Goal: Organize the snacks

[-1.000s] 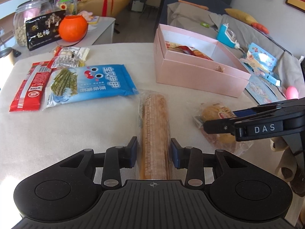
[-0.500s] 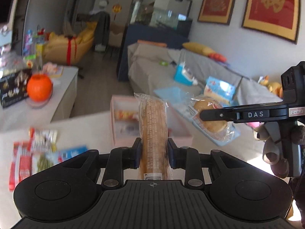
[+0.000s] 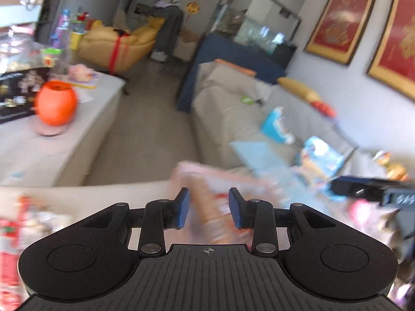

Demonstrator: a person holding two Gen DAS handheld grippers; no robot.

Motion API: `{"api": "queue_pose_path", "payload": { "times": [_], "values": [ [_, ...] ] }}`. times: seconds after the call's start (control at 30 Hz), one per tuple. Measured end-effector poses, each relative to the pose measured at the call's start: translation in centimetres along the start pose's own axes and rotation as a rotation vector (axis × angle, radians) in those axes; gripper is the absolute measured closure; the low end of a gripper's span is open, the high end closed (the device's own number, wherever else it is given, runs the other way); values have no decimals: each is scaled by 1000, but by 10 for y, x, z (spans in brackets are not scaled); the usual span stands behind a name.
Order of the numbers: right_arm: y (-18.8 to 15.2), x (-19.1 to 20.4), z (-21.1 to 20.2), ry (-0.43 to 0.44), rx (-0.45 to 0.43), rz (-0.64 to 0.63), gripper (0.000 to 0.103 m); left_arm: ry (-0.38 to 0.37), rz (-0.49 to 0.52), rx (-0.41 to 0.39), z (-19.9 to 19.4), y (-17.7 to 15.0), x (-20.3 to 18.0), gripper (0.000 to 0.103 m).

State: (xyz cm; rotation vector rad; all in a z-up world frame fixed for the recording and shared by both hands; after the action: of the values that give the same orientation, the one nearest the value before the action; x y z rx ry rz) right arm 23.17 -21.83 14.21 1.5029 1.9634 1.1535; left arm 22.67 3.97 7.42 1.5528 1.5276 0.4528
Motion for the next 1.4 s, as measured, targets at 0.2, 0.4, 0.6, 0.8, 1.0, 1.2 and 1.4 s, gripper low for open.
{"api": "queue_pose_path", "payload": {
  "times": [0.2, 0.4, 0.6, 0.8, 1.0, 1.2, 1.4],
  "values": [
    [-48, 7, 19, 57, 83, 50, 24, 195, -75, -7, -45, -43, 87, 66],
    [-76, 94, 62, 178, 144, -55, 24, 461, -323, -223, -97, -77, 168, 66],
    [-98, 193, 113, 309, 245, -148, 24, 452, -417, -185, -89, -95, 209, 66],
    [-88, 244, 163, 328, 244, -164, 24, 515, -276, -126, -89, -95, 200, 66],
    [-64, 278, 247, 206, 264, -133, 23, 574, -215, -94, -84, -106, 195, 66],
    [-75, 294, 286, 122, 337, -189, 51, 562, -248, -113, -92, -105, 199, 66],
    [-93, 282, 249, 296, 430, -132, 71, 549, -271, -109, -91, -105, 199, 66]
  ]
}}
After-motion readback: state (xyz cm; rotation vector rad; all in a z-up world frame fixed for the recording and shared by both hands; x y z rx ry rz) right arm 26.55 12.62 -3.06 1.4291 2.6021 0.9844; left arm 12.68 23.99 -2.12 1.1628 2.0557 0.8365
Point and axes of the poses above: each gripper's, at about its wrist camera, not at the fingertips, and z roughly the way its jaws point, x to its left, y to its top, the point moved 7 cm from there along z, roughly the way its jaws point, and after that the axes turned 4 degrees about y, right-handed, at the moved point
